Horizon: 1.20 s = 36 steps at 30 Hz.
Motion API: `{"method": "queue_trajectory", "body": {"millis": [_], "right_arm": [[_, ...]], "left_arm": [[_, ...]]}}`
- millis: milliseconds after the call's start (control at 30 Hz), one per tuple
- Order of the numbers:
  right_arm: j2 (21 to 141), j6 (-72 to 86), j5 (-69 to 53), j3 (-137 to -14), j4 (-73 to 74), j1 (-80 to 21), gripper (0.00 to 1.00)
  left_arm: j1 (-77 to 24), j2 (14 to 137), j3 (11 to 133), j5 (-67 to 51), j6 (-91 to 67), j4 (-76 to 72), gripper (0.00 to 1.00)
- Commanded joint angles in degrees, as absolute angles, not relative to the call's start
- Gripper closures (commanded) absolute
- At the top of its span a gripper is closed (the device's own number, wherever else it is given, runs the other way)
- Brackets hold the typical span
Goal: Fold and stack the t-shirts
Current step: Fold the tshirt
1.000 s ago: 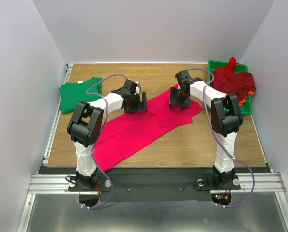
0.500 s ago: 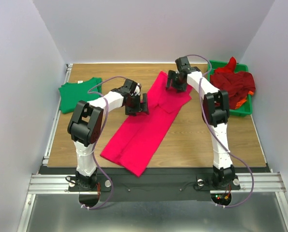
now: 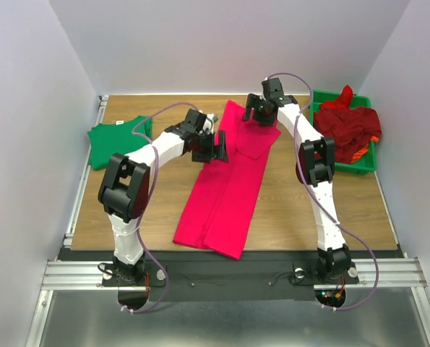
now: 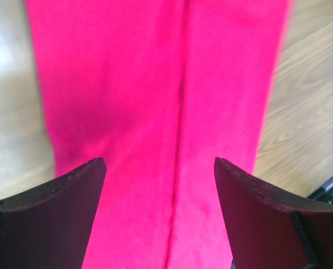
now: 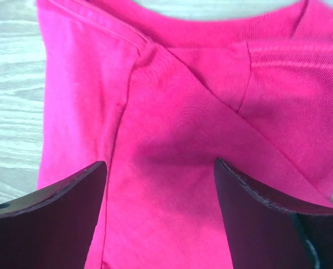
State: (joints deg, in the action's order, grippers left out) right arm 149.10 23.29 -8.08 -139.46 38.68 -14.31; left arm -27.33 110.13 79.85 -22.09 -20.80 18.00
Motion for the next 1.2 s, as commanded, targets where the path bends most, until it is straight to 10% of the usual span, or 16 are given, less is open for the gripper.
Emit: {"method": "queue_trajectory", "body": {"millis": [0,667,1167], "right_arm": [[141.2,18.6,-8.6,-141.3,35.2,-14.0,0.16],[108.7,16.7,-12.0,-91.2,31.8,-18.1,0.15],[120.1,16.1,-9.8,-93.1,30.9,-18.1,0.16]], "left_arm": [[-27.7,101.4,86.0,-18.6,-16.2,16.5,0.10],[-39.8,91.5,64.1,-16.6,-7.3,14.9,0.11],[-42.8,99.8,61.2,-18.1,-11.2,10.9,0.11]]}}
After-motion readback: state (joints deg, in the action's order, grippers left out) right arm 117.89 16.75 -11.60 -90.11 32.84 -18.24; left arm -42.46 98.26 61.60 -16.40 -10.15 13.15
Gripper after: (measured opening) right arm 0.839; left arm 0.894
